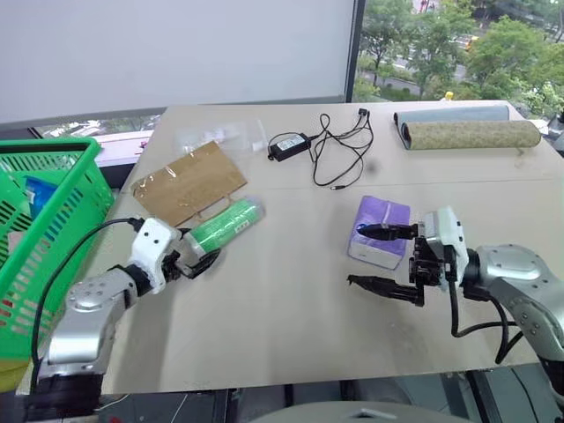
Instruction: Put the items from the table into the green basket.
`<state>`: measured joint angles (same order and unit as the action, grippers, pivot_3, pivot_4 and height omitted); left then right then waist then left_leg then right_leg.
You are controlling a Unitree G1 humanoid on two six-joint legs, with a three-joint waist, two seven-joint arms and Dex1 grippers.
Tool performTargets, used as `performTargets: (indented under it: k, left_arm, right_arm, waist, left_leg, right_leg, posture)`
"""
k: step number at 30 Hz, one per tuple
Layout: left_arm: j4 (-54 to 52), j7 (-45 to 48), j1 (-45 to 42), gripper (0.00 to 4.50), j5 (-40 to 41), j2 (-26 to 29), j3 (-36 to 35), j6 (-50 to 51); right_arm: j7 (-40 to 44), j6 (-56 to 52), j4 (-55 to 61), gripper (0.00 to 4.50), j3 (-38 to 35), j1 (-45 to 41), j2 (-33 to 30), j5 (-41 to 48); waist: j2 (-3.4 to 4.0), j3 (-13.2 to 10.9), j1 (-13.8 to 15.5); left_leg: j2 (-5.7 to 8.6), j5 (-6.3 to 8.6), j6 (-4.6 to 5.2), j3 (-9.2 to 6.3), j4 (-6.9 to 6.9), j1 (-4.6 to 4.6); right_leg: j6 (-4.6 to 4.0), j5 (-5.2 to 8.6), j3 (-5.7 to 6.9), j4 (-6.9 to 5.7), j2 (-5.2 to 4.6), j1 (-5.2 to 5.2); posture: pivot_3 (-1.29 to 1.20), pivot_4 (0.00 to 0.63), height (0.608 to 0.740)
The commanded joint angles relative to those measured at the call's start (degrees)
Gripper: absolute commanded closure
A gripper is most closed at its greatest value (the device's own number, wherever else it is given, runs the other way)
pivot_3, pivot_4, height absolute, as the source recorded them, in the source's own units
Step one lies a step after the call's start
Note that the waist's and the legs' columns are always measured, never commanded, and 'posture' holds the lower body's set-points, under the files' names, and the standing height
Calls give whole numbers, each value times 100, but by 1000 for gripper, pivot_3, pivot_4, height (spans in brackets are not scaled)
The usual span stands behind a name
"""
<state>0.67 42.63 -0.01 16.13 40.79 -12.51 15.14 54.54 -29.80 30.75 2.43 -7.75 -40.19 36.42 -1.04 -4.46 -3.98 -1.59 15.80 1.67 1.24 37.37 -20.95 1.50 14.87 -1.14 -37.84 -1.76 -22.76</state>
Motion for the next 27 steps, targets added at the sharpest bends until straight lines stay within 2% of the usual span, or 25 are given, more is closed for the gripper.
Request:
performTargets:
  k: [1, 2, 3, 5, 8, 9, 11, 14, 16, 18, 22, 27]
  left_arm:
    - [360, 56, -261, 124, -232, -17, 200, -293]
    - [441, 79, -308, 124, -257, -24, 231, -348]
    - [502, 93, -361, 490, -247, -55, 246, -384]
    - [566, 153, -416, 916, -223, -97, 257, -470]
    - [556, 224, -409, 2211, -176, -151, 217, -524]
    - [536, 228, -393, 2380, -171, -160, 199, -529]
    - [219, 284, -281, 2408, 10, -206, 54, -581]
    - [-734, 226, -341, 2417, 772, -368, -382, -252]
    - [-1166, -158, -691, 2417, 1311, -419, -831, 168]
    - [-1380, -582, -1032, 2417, 1648, -330, -1271, 536]
    - [-983, -1211, -1209, 2417, 1090, 359, -2196, 579]
    - [-322, -1635, -717, 2417, 508, 925, -3274, 448]
  right_arm:
    - [-128, 54, 202, 0, 30, -136, 72, -51]
    - [-157, 46, 218, 0, 41, -160, 98, -57]
    - [-182, 20, 238, 0, 52, -199, 116, -40]
    - [-249, -49, 268, 0, 51, -279, 163, 25]
    - [-280, -90, 265, 0, 30, -322, 162, 47]
    - [-280, -93, 261, 0, 27, -326, 152, 40]
    - [-286, -125, 237, 0, 24, -380, 132, 30]
    - [-336, -281, 185, 0, -9, -660, 291, 310]
    - [-393, -419, 137, 0, -31, -938, 501, 611]
    - [-464, -556, 46, 0, -50, -1221, 692, 855]
    - [-445, -706, -231, 0, -32, -1734, 999, 1156]
    - [-351, -648, -627, 0, 7, -2310, 1319, 1221]
  waist:
    - [0, 0, -3]
    - [0, 0, -7]
    - [0, 0, -10]
    - [1, 0, -17]
    - [-1, 1, -4]
    - [-1, 1, 0]
    - [0, 1, -3]
    - [-15, -16, -1]
    - [-52, -35, 23]
    - [-53, -35, 40]
    - [-50, -36, -14]
    - [-46, -36, 84]
  left_leg:
    - [0, 0, 0, 0, 0, 0]
    - [1, 0, 0, -1, 0, 1]
    - [0, 0, 0, -2, 0, 1]
    - [0, 0, 0, 0, 0, 3]
    - [0, 0, 0, -1, 0, 3]
    - [1, 0, 0, -3, 1, 2]
    - [3, 0, 0, -4, 0, 1]
    - [2, 0, 0, -2, 0, -6]
    - [-2, 0, 0, -13, 7, -14]
    - [-7, -1, 0, -29, 7, -15]
    - [-11, 0, 0, -21, 2, -8]
    - [-10, 0, -1, -9, -17, -7]
  right_leg:
    - [0, 0, -1, -1, -1, -1]
    - [0, 0, -1, -2, -1, -1]
    - [0, 0, 0, -4, -1, -1]
    - [0, -1, -2, -6, -3, -1]
    - [1, -1, 0, -6, -8, 0]
    - [1, -1, 3, -6, -12, 0]
    - [1, -1, 5, -6, -16, 0]
    - [2, -2, 2, -5, -31, -3]
    - [1, -3, 10, -9, -39, -8]
    - [-1, -4, 20, -12, -32, -7]
    - [-2, -4, 10, -15, -16, -8]
    - [-2, -3, 14, -10, -15, -24]
  posture:
    - [-162, 54, 740]
    - [-162, 54, 740]
    - [-169, 55, 740]
    - [-172, 54, 740]
    - [-167, 56, 740]
    - [-167, 56, 740]
    - [-143, 60, 740]
    - [-111, 62, 740]
    - [-77, 60, 740]
    - [-55, 59, 740]
    - [-1, 51, 740]
    - [38, 51, 740]
